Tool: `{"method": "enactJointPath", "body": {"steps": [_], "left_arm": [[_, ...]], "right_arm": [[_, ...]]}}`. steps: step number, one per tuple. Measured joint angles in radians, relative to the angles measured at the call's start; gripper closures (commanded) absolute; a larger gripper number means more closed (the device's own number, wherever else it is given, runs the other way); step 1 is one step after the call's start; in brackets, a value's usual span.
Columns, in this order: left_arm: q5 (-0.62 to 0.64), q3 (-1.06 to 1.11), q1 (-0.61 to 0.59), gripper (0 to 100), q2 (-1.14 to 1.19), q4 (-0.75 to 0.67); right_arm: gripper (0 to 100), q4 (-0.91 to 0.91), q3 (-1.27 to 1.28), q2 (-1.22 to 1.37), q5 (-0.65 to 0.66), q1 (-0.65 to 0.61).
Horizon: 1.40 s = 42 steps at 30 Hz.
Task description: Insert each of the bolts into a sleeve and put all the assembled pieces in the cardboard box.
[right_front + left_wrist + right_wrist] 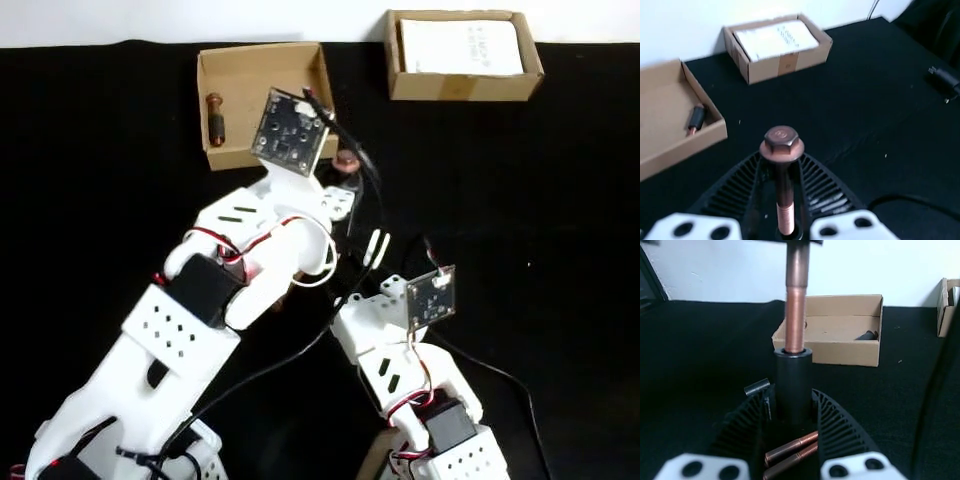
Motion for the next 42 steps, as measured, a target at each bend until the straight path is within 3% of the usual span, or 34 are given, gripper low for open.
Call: {"method": "enactJointPath", "body": {"steps": [22, 26, 32, 42], "left_arm": [[0.002, 0.069, 0.002, 99, -0.002, 0.008], [0.003, 0.041, 0.002, 98, -0.002, 0.103], [0.002, -0.074, 0.002, 82, 0.002, 0.322], [0.0, -0.236, -0.002, 82, 0.002, 0.569]], "right_arm": [[99.1, 0.0, 0.0, 0.0, 0.0, -0.003], [99.1, 0.0, 0.0, 0.0, 0.0, -0.003], [99.1, 0.0, 0.0, 0.0, 0.0, -0.005], [99.1, -0.003, 0.0, 0.002, 0.0, -0.003]]}}
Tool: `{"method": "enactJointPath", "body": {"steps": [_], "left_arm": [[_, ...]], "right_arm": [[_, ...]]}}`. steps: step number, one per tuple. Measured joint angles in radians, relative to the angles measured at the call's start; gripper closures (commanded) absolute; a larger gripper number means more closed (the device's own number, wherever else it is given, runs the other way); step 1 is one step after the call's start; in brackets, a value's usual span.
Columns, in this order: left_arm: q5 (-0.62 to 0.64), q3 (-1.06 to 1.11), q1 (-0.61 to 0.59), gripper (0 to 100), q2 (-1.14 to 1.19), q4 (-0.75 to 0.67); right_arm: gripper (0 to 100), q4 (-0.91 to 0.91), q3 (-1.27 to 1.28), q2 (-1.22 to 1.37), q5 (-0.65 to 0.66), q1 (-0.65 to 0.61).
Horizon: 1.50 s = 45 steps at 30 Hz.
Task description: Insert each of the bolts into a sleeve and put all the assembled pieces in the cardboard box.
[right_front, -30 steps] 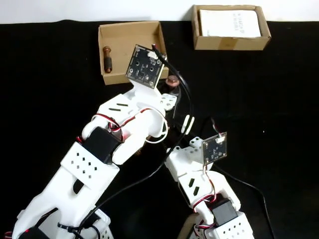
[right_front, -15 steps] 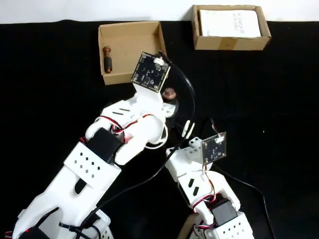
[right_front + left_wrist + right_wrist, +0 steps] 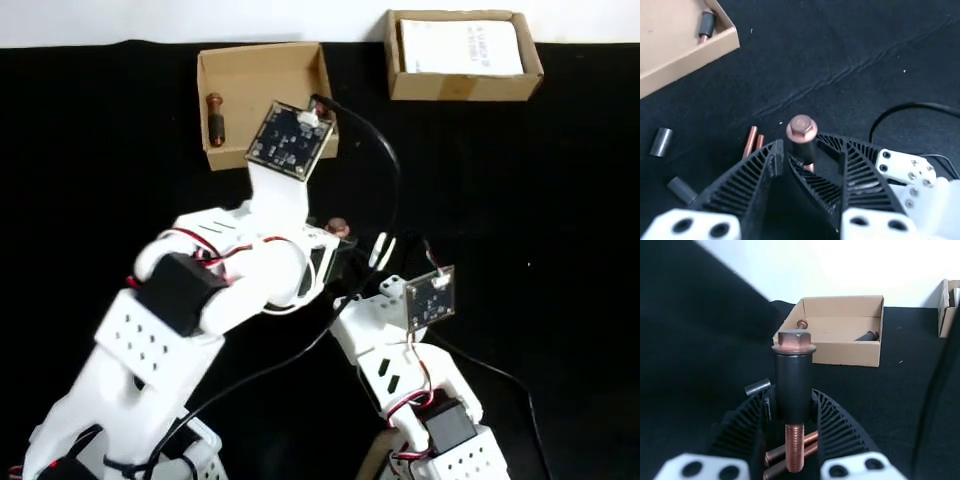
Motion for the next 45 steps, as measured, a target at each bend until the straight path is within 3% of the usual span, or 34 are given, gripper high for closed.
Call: {"method": "enactJointPath", "body": {"steps": [2, 7, 12, 18, 23, 31, 40, 45], "left_arm": [[-0.012, -0.071, -0.012, 84, 0.0, 0.051], [-0.14, -0.226, -0.137, 100, -0.002, 0.158], [-0.261, -0.244, -0.261, 99, -0.018, 0.241], [-0.279, -0.086, -0.377, 99, -0.209, 0.218], [-0.279, 0.213, -0.526, 99, -0.399, 0.078], [-0.279, 0.657, -0.66, 99, -0.423, -0.265], [-0.281, 1.109, -0.692, 99, -0.423, -0.792], [-0.281, 1.234, -0.721, 99, -0.423, -0.887]], "right_arm": [[99.1, 0.002, 0.0, 0.0, 0.0, 0.0], [99.1, 0.002, -0.012, 0.0, 0.0, 0.018], [99.1, 0.002, -0.123, 0.089, 0.0, 0.081], [99.1, 0.0, -0.411, 0.465, 0.0, 0.112], [99.1, -0.146, -0.632, 0.859, 0.0, 0.112], [99.1, -0.387, -1.02, 1.548, 0.0, 0.118], [99.1, -0.361, -1.72, 2.288, 0.0, 0.123], [99.0, -0.204, -2.157, 2.61, 0.0, 0.123]]}}
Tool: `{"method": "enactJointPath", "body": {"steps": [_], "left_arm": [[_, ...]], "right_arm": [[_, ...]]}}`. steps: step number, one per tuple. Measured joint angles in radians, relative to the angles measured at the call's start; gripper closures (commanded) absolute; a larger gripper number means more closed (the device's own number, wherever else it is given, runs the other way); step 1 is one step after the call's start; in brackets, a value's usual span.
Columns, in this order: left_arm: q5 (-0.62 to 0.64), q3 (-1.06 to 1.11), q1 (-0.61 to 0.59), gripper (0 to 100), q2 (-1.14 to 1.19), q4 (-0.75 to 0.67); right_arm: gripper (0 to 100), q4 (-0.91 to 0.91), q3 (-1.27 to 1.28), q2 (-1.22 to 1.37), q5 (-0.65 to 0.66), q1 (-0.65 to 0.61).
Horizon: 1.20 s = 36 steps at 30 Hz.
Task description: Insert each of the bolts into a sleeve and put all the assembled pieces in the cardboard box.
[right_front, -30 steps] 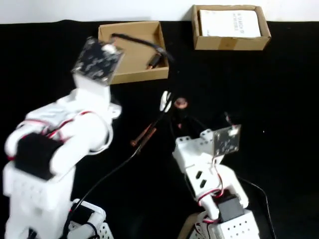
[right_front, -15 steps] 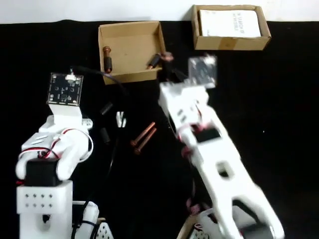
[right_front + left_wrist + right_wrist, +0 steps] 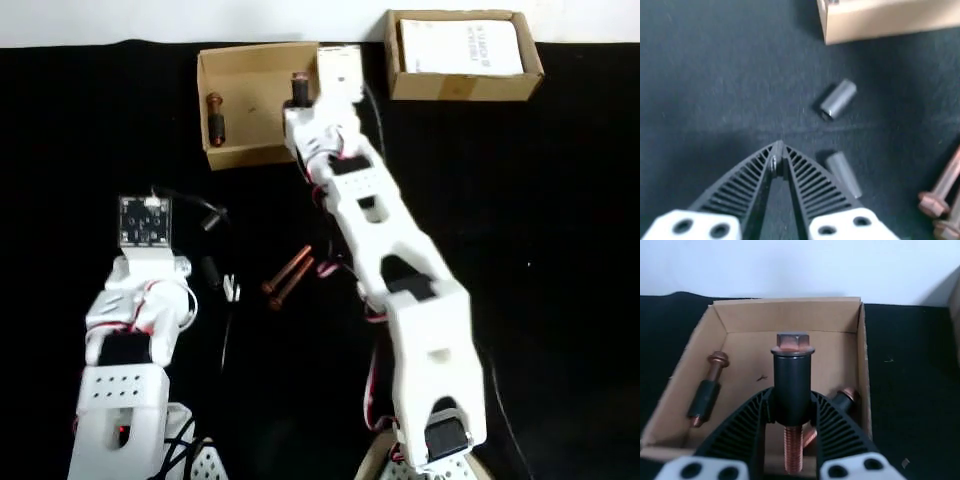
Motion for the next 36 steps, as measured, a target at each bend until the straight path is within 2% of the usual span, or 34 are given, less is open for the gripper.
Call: {"method": "enactJointPath", "body": {"steps": [6, 10, 17, 21, 25, 28, 31, 36], "left_arm": [[0.0, 0.063, 0.0, 99, 0.0, -0.014], [0.0, 0.074, -0.003, 99, 0.0, -0.029], [0.017, 0.074, -0.006, 94, 0.0, -0.029], [0.043, 0.074, -0.012, 90, 0.0, -0.025], [0.069, 0.051, -0.077, 90, 0.021, 0.02], [0.107, -0.02, -0.117, 90, 0.127, 0.028], [0.117, -0.14, -0.129, 90, 0.318, 0.044], [0.117, -0.417, -0.129, 90, 0.694, 0.184]], "right_arm": [[99.0, 0.147, -0.459, 0.308, -0.002, 0.005], [98.7, 0.221, -0.646, 0.44, -0.002, 0.008], [83.7, 0.299, -0.738, 0.496, -0.002, 0.008], [83.5, 0.313, -0.763, 0.493, -0.002, 0.008], [83.6, 0.324, -0.773, 0.494, -0.002, 0.008], [83.6, 0.417, -0.835, 0.493, -0.003, 0.008], [83.6, 0.595, -0.928, 0.486, -0.003, 0.0], [83.6, 0.939, -1.106, 0.428, -0.003, -0.026]]}}
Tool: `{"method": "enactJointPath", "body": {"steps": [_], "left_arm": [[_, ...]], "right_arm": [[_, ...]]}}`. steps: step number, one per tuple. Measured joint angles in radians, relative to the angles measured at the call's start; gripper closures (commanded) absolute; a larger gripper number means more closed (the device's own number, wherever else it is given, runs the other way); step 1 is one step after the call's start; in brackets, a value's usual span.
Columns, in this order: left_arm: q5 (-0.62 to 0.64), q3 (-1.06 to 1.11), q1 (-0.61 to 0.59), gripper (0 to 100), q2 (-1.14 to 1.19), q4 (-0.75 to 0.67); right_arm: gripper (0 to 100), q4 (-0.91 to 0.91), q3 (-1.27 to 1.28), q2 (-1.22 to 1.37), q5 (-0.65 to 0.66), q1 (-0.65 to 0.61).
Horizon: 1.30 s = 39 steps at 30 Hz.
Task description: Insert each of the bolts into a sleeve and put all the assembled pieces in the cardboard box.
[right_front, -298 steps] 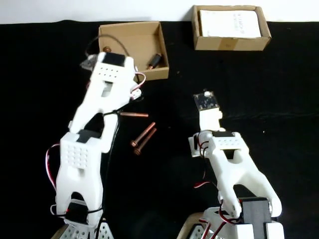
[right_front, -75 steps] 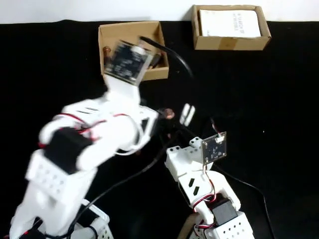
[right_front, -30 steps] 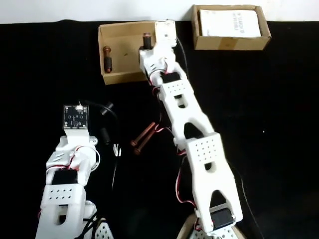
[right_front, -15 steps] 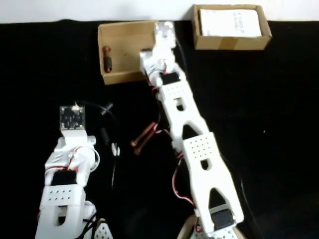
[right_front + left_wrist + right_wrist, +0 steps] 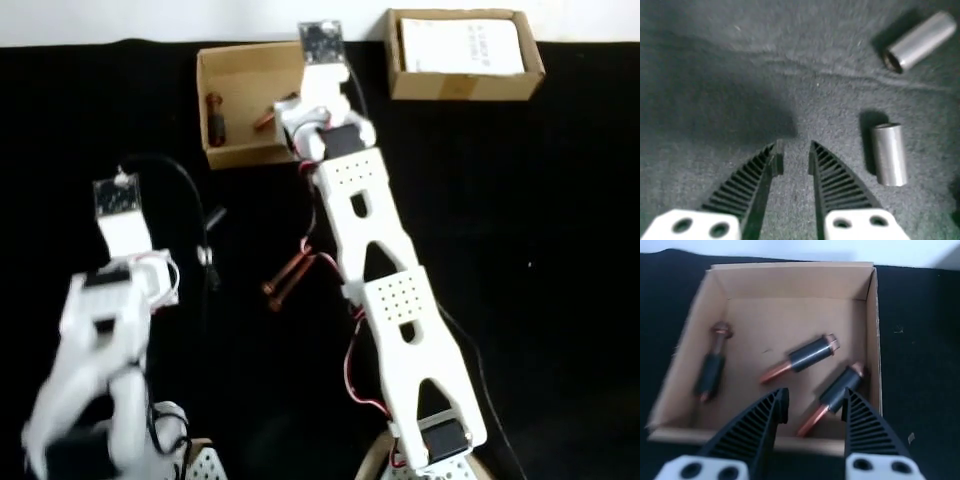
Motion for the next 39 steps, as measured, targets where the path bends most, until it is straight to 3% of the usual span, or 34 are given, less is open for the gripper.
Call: {"method": "enactJointPath", "body": {"steps": [6, 9, 13, 18, 23, 30, 39], "left_arm": [[0.023, -0.219, -0.014, 90, 0.232, 0.146], [0.084, -0.244, -0.058, 90, 0.241, 0.18], [0.097, -0.253, -0.141, 90, 0.241, 0.212], [0.095, -0.313, -0.334, 90, 0.249, 0.273], [0.029, -0.397, -0.471, 90, 0.256, 0.374], [0.02, -0.402, -0.5, 90, 0.316, 0.387], [0.02, -0.427, -0.502, 90, 0.427, 0.388]], "right_arm": [[83.6, 0.474, -0.054, -0.084, 0.0, -0.048], [83.6, 0.568, -0.054, -0.12, 0.0, -0.094], [83.6, 0.592, -0.055, -0.143, 0.0, -0.206], [83.6, 0.595, 0.037, -0.153, 0.0, -0.382], [83.6, 0.595, 0.199, -0.152, 0.0, -0.462], [83.6, 0.588, 0.39, -0.158, 0.0, -0.468], [83.6, 0.529, 0.428, -0.175, 0.002, -0.445]]}}
